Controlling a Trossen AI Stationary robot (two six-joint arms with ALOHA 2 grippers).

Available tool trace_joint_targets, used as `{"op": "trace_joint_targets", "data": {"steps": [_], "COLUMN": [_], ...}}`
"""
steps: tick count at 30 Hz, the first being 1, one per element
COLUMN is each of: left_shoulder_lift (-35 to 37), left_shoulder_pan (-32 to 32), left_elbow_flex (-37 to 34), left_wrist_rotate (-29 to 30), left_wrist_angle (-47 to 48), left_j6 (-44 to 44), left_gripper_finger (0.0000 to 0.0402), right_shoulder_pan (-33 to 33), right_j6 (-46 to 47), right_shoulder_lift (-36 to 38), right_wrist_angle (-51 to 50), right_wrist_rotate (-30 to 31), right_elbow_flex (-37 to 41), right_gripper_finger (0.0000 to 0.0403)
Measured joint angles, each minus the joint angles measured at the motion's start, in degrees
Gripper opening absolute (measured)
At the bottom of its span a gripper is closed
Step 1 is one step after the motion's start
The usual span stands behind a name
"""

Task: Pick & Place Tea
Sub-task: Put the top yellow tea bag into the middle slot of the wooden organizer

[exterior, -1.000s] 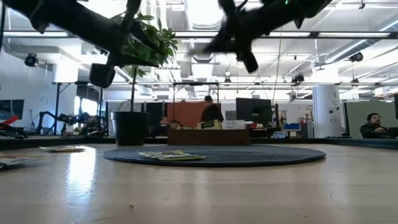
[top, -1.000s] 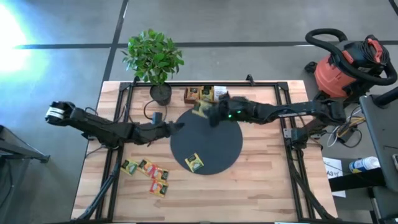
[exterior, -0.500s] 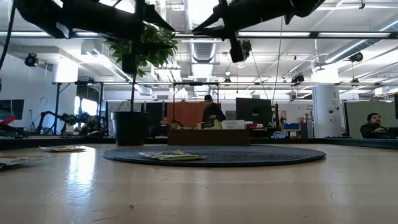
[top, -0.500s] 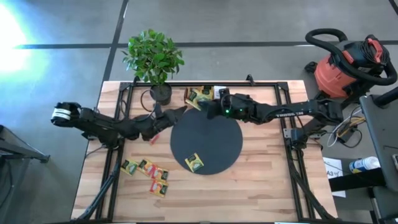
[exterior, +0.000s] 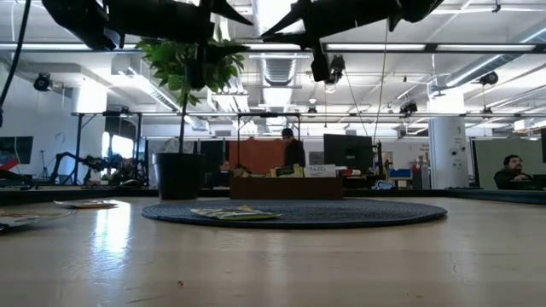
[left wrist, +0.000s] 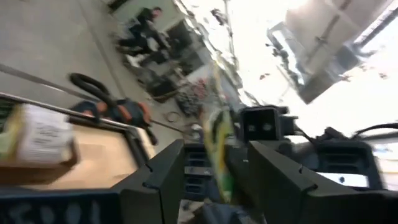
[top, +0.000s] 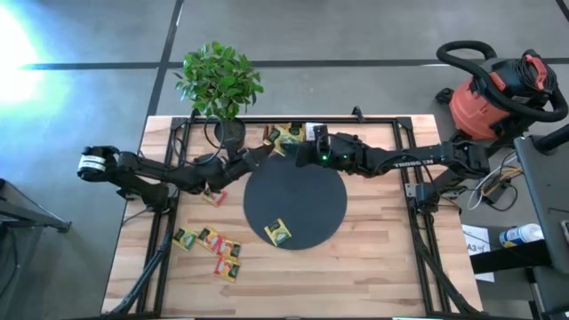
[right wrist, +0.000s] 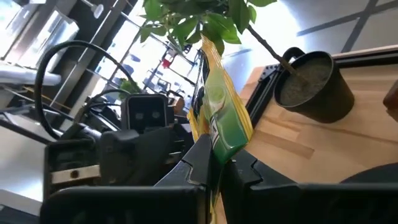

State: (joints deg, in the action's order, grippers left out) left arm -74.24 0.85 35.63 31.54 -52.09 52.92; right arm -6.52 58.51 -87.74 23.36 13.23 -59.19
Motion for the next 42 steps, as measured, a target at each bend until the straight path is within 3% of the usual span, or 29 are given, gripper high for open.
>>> {"op": "trace_joint_targets", "data": {"steps": [8,17,23,28,36,42], "left_shoulder_lift": [-0.02,-0.02,-0.02,0.00,0.22,1.89], "left_shoulder_pan": [0.93,1.04,1.56,1.68,1.70,0.97], "left_elbow_flex": [0.32,0.33,0.31,0.25,0.25,0.25], "left_wrist_rotate": [-3.08,-3.09,-3.16,-3.63,-5.12,-11.58], "left_wrist_angle": [-1.48,-1.21,-0.49,-0.73,0.25,14.38], "left_j6": [-1.65,-1.87,-2.55,-4.20,-6.61,-7.37], "left_gripper_finger": [0.0129,0.0010,0.0001,0.0000,0.0000,0.0000], "right_shoulder_pan": [0.57,0.65,0.95,0.93,0.53,-2.20], "right_j6": [-0.43,-1.46,-3.08,-4.75,-7.12,-23.33], "right_shoulder_lift": [-1.56,-1.90,-1.90,-1.90,-0.68,7.03], "right_wrist_angle": [1.36,2.03,1.66,-0.20,-12.97,-32.91], "right_wrist_rotate": [-0.02,0.33,0.07,-3.47,-10.20,-18.63], "right_elbow_flex": [-1.41,-1.65,-1.65,-1.63,-1.52,-1.95], "right_gripper_finger": [0.0008,0.0008,0.0011,0.0037,0.0122,0.0168]}}
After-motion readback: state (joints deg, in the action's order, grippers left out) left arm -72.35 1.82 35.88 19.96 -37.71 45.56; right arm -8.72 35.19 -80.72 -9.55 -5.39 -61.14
